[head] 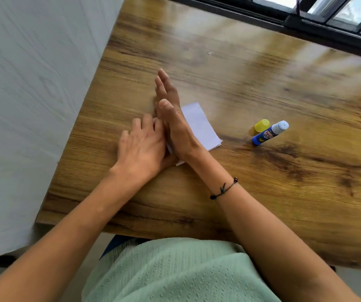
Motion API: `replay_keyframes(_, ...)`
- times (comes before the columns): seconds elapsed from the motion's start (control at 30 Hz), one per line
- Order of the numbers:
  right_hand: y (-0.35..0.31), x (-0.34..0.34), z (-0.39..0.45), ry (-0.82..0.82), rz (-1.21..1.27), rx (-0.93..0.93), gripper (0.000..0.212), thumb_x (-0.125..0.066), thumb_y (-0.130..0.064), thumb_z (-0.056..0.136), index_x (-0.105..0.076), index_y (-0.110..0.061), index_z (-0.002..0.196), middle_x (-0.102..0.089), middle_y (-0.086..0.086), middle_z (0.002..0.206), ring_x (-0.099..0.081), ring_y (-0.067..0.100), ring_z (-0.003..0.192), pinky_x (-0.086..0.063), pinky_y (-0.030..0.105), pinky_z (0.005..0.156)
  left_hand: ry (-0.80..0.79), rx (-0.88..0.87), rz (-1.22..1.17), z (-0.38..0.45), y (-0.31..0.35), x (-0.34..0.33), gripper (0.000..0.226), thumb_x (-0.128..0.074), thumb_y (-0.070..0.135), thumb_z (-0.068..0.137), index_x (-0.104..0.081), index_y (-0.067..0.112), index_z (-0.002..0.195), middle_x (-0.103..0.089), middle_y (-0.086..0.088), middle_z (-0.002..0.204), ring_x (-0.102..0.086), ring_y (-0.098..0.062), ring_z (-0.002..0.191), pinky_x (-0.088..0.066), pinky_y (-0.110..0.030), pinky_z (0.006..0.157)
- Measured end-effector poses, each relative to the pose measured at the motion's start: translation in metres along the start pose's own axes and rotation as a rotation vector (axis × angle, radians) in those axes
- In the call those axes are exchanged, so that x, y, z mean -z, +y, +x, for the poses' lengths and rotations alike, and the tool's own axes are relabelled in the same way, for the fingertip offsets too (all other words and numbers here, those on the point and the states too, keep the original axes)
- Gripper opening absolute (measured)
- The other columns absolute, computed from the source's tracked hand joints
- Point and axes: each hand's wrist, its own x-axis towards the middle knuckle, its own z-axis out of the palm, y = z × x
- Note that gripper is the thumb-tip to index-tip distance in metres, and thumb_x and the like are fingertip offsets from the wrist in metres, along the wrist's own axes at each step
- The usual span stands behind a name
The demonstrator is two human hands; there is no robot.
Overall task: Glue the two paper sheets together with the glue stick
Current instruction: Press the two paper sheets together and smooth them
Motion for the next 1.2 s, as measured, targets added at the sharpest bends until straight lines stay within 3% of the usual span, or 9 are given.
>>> replay_keyframes(0.13, 0.003, 0.011, 0.006, 0.038, -0.11, 0.021, 0.069, -0.036, -0.034, 0.085, -0.013, -0.011, 0.145, -0.011, 0.011, 0.157, -0.008, 0.017, 0.145, -0.007, 0.044, 0.12, -0.035, -0.008, 0.051, 0.003, 0.002, 0.003, 0.075, -0.057, 0.064, 0.069, -0.035, 0.012, 0.118, -0.04, -0.012, 0.121, -0.041, -0.03, 0.11, -0.04, -0.044, 0.083)
replay_keyframes(0.27, 0.008, 0.056, 0.011, 0.228, -0.263, 0.045, 0.062, -0.036, -0.027, 0.088, -0.017, -0.009, 0.144, -0.026, 0.033, 0.145, -0.027, 0.037, 0.133, -0.021, 0.056, 0.11, -0.058, -0.011, 0.09, 0.005, 0.001, 0.001, 0.078, -0.056, 0.066, 0.07, -0.035, 0.01, 0.12, -0.037, -0.01, 0.123, -0.039, -0.03, 0.112, -0.039, -0.042, 0.083)
replay_keyframes(0.37, 0.007, 0.078, 0.01, 0.285, -0.34, 0.048, 0.063, -0.035, -0.039, 0.083, -0.02, -0.022, 0.141, -0.036, 0.007, 0.145, -0.032, 0.034, 0.133, -0.027, 0.053, 0.109, -0.052, -0.017, 0.101, 0.004, 0.0, -0.001, 0.082, -0.054, 0.067, 0.07, -0.033, 0.008, 0.122, -0.037, -0.01, 0.124, -0.04, -0.029, 0.112, -0.039, -0.041, 0.082)
replay_keyframes(0.47, 0.005, 0.074, 0.009, 0.226, -0.461, 0.066, 0.067, -0.034, -0.043, 0.082, -0.024, -0.016, 0.142, -0.041, 0.032, 0.133, -0.035, 0.048, 0.12, -0.032, 0.058, 0.1, -0.054, -0.008, 0.088, 0.004, -0.001, -0.001, 0.083, -0.055, 0.068, 0.069, -0.034, 0.007, 0.122, -0.039, -0.011, 0.124, -0.041, -0.029, 0.112, -0.04, -0.041, 0.083)
replay_keyframes(0.6, -0.006, 0.076, -0.005, 0.389, -0.435, 0.073, 0.053, -0.043, -0.023, 0.085, -0.033, -0.015, 0.137, -0.041, 0.009, 0.144, -0.042, 0.01, 0.125, -0.034, 0.033, 0.107, 0.022, 0.028, 0.054, 0.0, 0.001, 0.005, 0.073, -0.054, 0.061, 0.075, -0.038, 0.006, 0.12, -0.043, -0.013, 0.122, -0.044, -0.03, 0.111, -0.04, -0.04, 0.085)
replay_keyframes(0.73, 0.002, 0.066, -0.048, 0.607, -0.681, 0.096, 0.035, -0.048, -0.004, 0.082, -0.055, -0.008, 0.117, -0.061, 0.009, 0.116, -0.055, 0.021, 0.108, -0.044, 0.029, 0.094, 0.253, -0.061, 0.001, 0.014, 0.009, 0.008, 0.054, -0.054, 0.042, 0.085, -0.038, 0.008, 0.123, -0.043, -0.014, 0.126, -0.042, -0.03, 0.112, -0.04, -0.039, 0.087)
replay_keyframes(0.83, 0.015, 0.063, -0.07, 0.586, -0.933, 0.021, 0.031, -0.054, -0.01, 0.083, -0.057, -0.007, 0.114, -0.06, 0.012, 0.115, -0.051, 0.026, 0.108, -0.035, 0.023, 0.094, 0.212, -0.167, -0.088, 0.042, 0.024, 0.002, 0.051, -0.054, 0.032, 0.087, -0.036, 0.01, 0.13, -0.044, -0.013, 0.132, -0.041, -0.031, 0.118, -0.039, -0.039, 0.091)
replay_keyframes(0.9, 0.021, 0.066, -0.073, 0.516, -1.022, -0.035, 0.036, -0.055, -0.015, 0.085, -0.052, -0.006, 0.12, -0.054, 0.015, 0.127, -0.043, 0.029, 0.121, -0.033, 0.033, 0.105, 0.203, -0.185, -0.077, 0.059, 0.033, -0.001, 0.05, -0.052, 0.031, 0.088, -0.036, 0.01, 0.13, -0.046, -0.013, 0.132, -0.041, -0.031, 0.12, -0.039, -0.04, 0.09)
replay_keyframes(1.2, 0.023, 0.066, -0.074, 0.46, -1.048, -0.063, 0.041, -0.047, -0.01, 0.09, -0.045, -0.001, 0.13, -0.038, 0.016, 0.145, -0.025, 0.027, 0.14, -0.018, 0.037, 0.118, 0.093, -0.065, -0.081, 0.081, 0.052, 0.002, 0.057, -0.06, 0.04, 0.082, -0.042, 0.003, 0.121, -0.049, -0.018, 0.127, -0.038, -0.032, 0.121, -0.037, -0.039, 0.092)
